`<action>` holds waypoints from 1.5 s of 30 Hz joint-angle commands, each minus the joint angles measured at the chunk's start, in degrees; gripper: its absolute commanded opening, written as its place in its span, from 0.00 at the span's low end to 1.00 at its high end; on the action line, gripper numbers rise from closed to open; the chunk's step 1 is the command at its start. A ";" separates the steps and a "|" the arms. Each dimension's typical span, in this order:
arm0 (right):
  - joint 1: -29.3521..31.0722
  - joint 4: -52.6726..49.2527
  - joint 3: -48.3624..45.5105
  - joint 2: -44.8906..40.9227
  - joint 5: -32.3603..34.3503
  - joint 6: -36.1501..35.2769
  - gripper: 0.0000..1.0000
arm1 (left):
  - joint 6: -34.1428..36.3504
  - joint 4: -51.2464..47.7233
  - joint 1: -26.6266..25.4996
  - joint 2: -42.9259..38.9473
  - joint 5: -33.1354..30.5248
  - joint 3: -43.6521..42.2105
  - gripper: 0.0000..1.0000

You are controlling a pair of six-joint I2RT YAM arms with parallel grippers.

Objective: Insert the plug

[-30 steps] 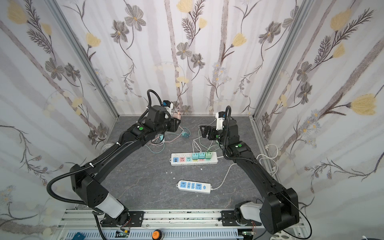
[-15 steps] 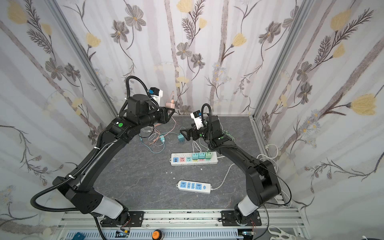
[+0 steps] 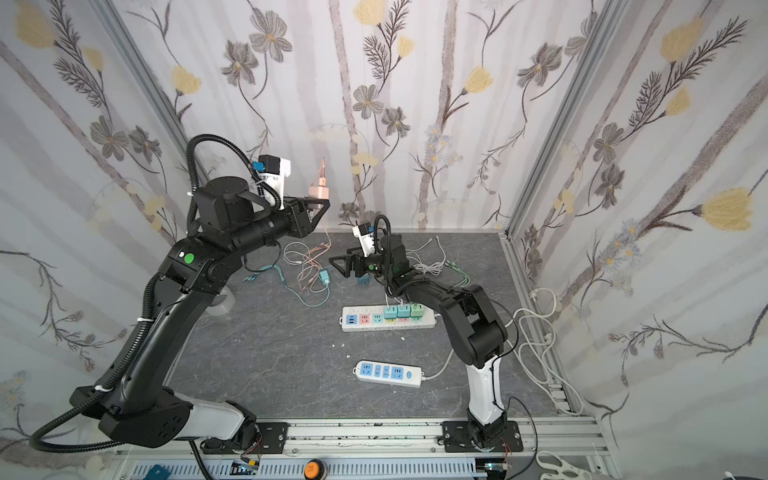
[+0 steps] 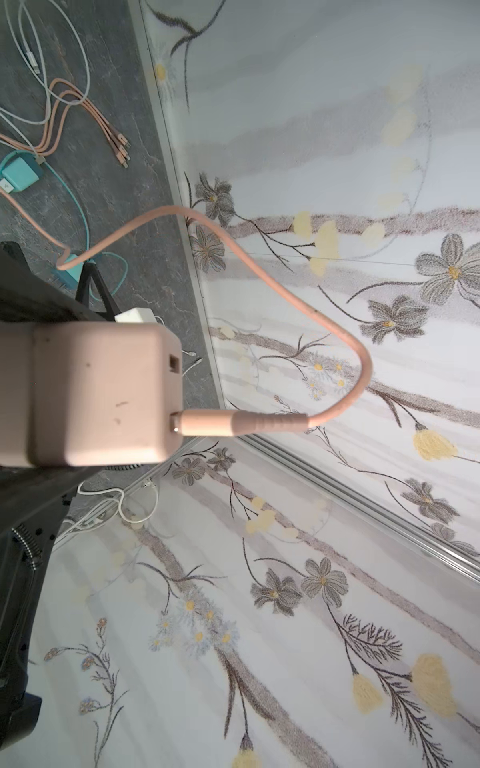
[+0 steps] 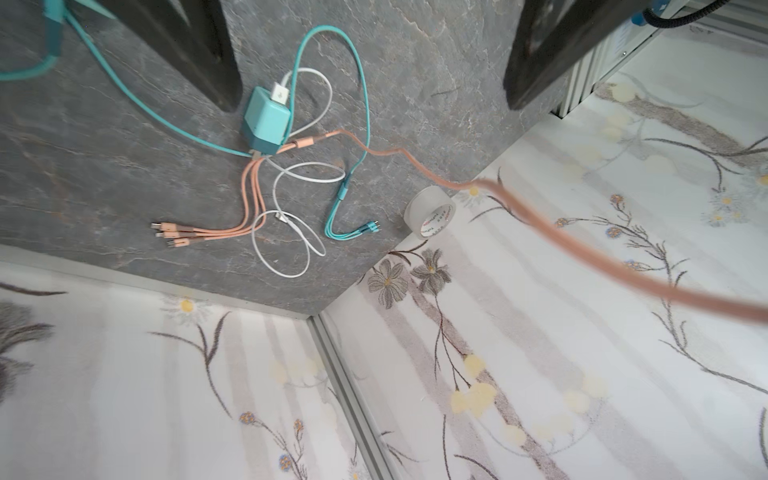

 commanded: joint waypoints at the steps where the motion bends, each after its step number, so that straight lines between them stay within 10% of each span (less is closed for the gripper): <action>1: 1.58 13.37 0.95 2.65 -2.63 3.24 0.97 | -0.03 1.17 0.40 -0.42 -0.30 0.76 0.00; 23: 14.30 2.76 20.66 20.18 14.99 -2.51 0.89 | -1.53 1.96 1.76 -3.49 -1.42 0.51 0.00; 34: 13.70 -6.16 28.97 19.87 17.61 -3.14 0.09 | -0.66 2.24 2.95 -8.33 -6.95 -3.57 0.00; 45: 7.19 -18.19 35.60 -0.38 11.96 -3.30 0.00 | 5.08 -0.51 3.34 -10.66 -22.40 -5.88 0.00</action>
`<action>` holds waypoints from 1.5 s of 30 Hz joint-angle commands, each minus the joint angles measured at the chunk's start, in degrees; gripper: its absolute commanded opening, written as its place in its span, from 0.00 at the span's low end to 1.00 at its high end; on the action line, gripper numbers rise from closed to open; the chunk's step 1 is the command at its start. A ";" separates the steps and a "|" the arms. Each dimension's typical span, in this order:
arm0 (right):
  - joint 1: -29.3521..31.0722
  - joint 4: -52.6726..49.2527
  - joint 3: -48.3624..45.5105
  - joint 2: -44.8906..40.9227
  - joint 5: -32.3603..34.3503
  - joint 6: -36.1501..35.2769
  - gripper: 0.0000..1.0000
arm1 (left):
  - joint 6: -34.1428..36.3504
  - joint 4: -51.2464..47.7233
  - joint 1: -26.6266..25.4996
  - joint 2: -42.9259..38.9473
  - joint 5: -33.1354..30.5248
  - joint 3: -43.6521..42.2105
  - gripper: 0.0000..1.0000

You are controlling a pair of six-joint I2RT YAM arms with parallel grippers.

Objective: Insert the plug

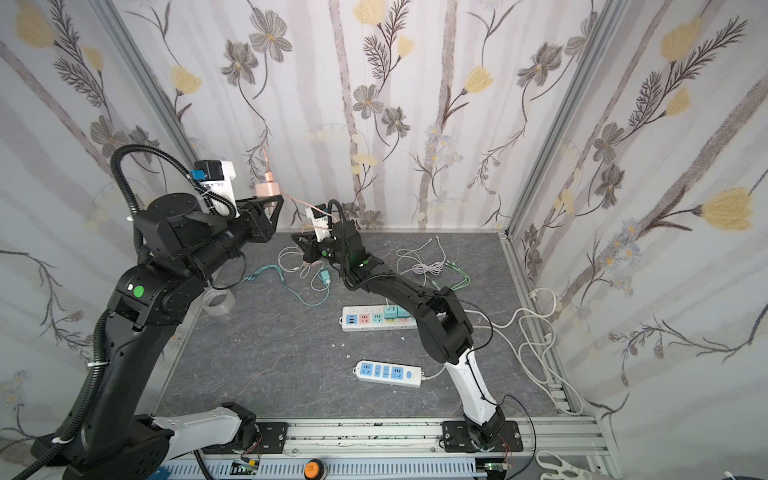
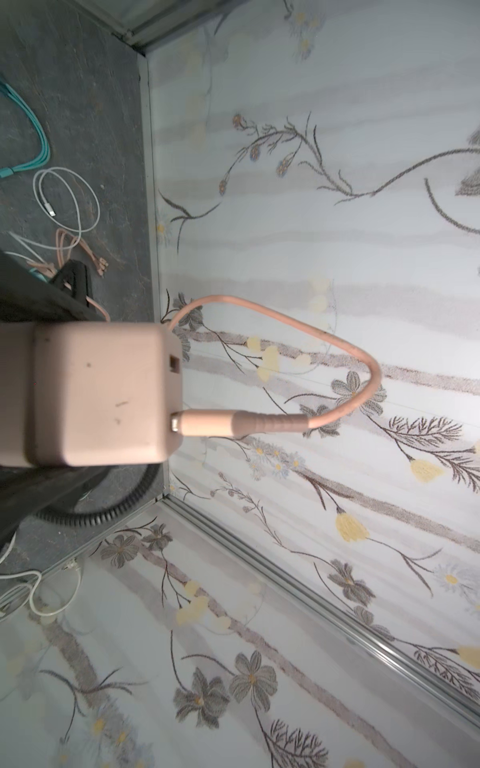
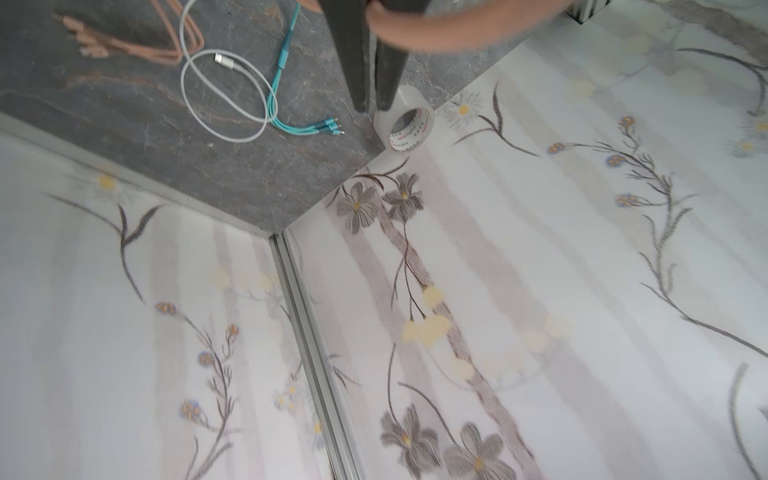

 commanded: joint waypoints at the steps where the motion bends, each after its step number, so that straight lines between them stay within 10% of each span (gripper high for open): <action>1: -3.15 -5.15 5.50 -8.13 -1.26 -0.39 0.00 | 2.41 0.28 0.16 0.18 -5.48 -0.07 0.00; 10: -5.80 -22.87 6.07 -11.14 -1.97 -2.22 0.00 | 3.56 -0.03 0.25 0.62 -8.99 -1.82 0.00; 23: -12.28 -23.27 4.97 -16.66 -6.19 -6.30 0.00 | 4.85 -3.01 0.42 1.94 -2.92 -0.66 0.00; 34: -27.84 -22.50 25.85 0.66 -1.01 -2.39 0.00 | 7.66 3.83 0.42 23.13 13.23 7.77 0.00; 45: -35.71 -27.83 26.66 5.25 -9.60 -6.43 0.00 | 7.27 5.49 -0.19 44.22 19.08 23.49 0.00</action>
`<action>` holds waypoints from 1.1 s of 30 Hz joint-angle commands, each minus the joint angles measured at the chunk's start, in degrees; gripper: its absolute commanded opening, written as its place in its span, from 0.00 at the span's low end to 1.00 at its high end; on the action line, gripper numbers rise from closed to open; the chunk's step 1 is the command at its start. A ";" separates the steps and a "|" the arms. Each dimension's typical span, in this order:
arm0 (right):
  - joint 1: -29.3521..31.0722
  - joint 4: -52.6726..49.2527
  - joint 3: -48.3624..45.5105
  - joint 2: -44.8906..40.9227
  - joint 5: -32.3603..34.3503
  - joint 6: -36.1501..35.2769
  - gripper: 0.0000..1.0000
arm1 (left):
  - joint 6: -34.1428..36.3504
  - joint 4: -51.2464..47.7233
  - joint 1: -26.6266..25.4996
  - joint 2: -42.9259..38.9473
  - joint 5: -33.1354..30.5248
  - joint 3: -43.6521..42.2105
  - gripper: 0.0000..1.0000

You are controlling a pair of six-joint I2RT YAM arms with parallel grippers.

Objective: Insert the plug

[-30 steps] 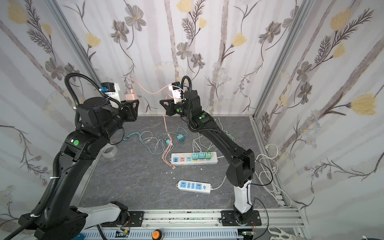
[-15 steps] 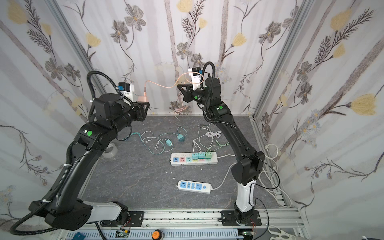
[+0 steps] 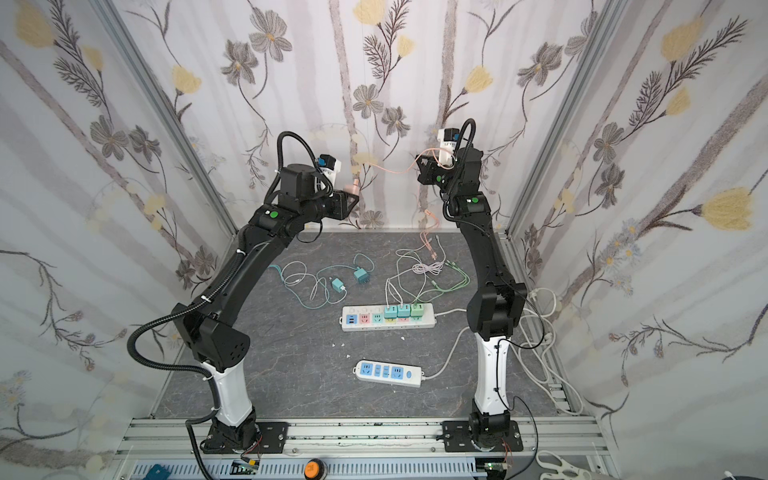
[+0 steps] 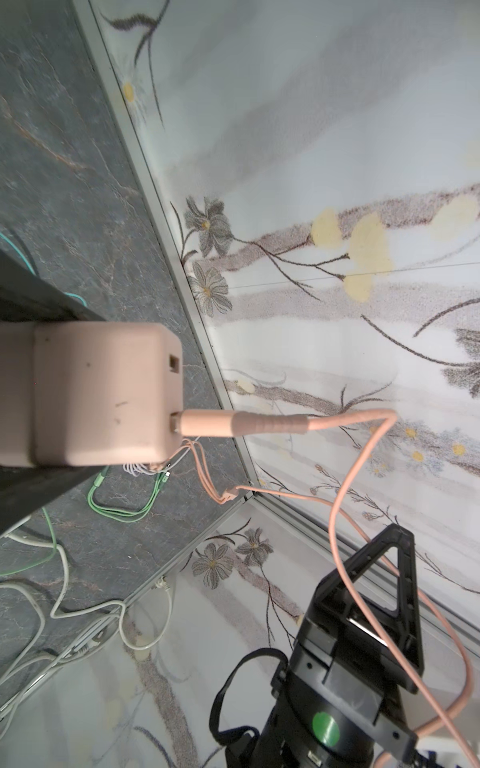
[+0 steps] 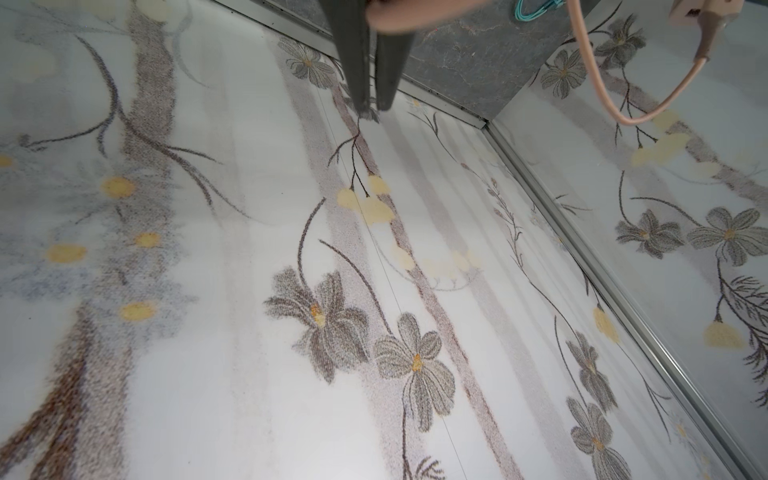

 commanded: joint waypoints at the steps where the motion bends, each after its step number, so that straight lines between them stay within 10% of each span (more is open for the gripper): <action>1: -0.30 -2.55 0.20 2.13 -4.37 -4.12 0.00 | 0.44 0.97 -0.37 3.01 0.30 1.07 0.00; 9: -0.23 2.62 0.65 7.03 -5.13 0.47 0.05 | 1.41 -0.49 -0.46 8.16 -4.92 3.10 0.00; 13: -0.12 -7.39 -2.43 7.16 -3.26 1.26 0.45 | 2.36 -1.14 -1.23 7.90 -5.10 -1.34 0.00; 19: -0.62 -8.23 -27.66 -6.75 6.95 -1.55 0.71 | 5.76 -2.39 -2.04 5.64 -4.81 -8.29 0.00; 21: -1.06 -10.77 -33.47 -10.92 8.52 -4.43 0.98 | 6.59 -3.65 -2.08 5.76 -4.16 -8.73 0.00; 33: -2.33 -38.05 -47.72 -21.93 16.07 -30.32 0.99 | 6.80 -6.20 -1.93 10.03 -2.55 -4.20 0.00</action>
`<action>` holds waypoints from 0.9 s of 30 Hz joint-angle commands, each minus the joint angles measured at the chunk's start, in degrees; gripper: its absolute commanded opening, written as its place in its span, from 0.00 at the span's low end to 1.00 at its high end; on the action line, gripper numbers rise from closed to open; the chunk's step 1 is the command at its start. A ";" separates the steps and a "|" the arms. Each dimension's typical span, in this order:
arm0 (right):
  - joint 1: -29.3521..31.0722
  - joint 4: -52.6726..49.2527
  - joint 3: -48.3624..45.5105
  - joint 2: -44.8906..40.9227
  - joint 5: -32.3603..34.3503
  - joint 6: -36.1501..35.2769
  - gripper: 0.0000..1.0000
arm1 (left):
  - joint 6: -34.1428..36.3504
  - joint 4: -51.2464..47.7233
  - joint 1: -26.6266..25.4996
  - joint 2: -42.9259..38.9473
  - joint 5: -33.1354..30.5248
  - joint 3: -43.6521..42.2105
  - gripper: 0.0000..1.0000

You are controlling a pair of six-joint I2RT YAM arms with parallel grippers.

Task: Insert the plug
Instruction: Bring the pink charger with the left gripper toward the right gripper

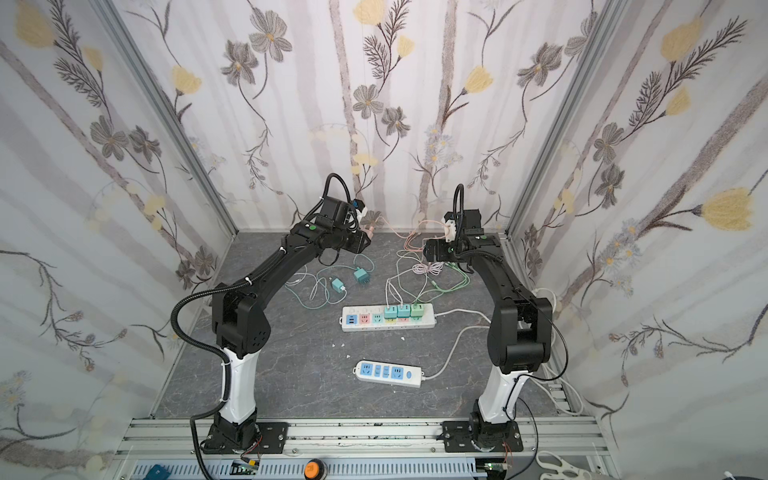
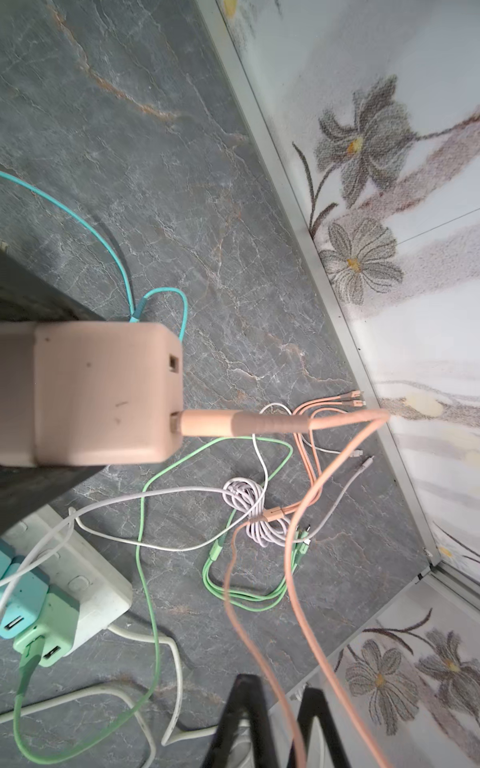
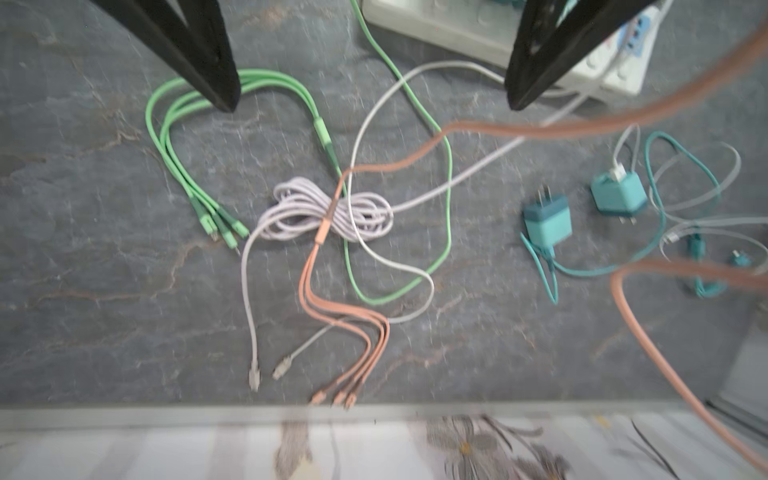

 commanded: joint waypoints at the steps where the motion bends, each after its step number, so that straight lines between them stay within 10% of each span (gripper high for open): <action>1: -0.02 -11.12 -0.96 0.79 4.00 -12.51 0.99 | -1.78 0.28 0.43 1.41 1.04 3.32 0.00; 7: -0.09 -14.75 -1.21 3.06 1.39 -19.06 0.99 | -9.38 1.07 1.33 7.10 -7.38 13.75 0.00; 11: -0.20 -12.07 -1.50 0.34 -1.19 -17.19 0.99 | -10.14 -1.51 1.01 12.10 -0.90 22.46 0.00; 20: -0.20 -11.54 0.33 -10.01 -11.93 -9.36 0.99 | 9.67 -7.60 -5.71 12.88 -1.54 22.40 0.00; 27: -0.20 -10.48 -0.13 -13.50 -29.51 -4.16 0.98 | 19.12 0.37 -5.76 4.57 8.62 6.01 0.00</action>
